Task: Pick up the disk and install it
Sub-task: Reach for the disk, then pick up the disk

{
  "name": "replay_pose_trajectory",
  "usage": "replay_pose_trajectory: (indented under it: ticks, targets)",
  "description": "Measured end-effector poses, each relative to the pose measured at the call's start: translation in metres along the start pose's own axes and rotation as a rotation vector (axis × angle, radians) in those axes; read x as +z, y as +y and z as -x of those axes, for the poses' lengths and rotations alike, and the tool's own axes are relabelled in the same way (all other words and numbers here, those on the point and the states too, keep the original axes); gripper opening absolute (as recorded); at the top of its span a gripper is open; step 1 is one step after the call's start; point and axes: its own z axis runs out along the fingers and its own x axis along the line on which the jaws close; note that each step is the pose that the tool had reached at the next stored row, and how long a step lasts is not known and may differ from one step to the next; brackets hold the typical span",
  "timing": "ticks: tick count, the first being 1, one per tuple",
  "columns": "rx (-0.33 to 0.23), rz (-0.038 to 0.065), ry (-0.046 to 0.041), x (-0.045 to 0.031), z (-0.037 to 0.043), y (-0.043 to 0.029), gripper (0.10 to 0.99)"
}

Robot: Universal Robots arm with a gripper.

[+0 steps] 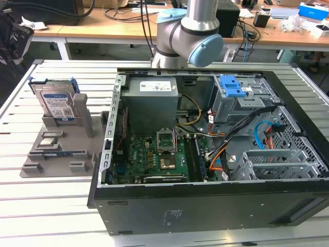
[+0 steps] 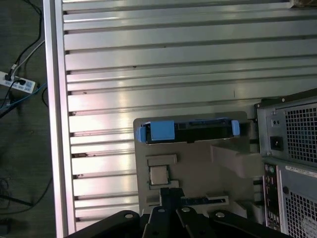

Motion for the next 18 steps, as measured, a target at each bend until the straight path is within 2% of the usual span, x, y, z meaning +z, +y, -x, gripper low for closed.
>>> replay_pose_trajectory:
  ticks: [8,12,18]
  targets:
    - [-0.003,0.000,0.0001,0.0000,0.0000,0.0001,0.106]
    - [-0.075,0.002,0.0034,0.0000,0.0000,0.0001,0.106]
    - [-0.228,0.005,0.0103,0.0000,0.0000,0.0001,0.106]
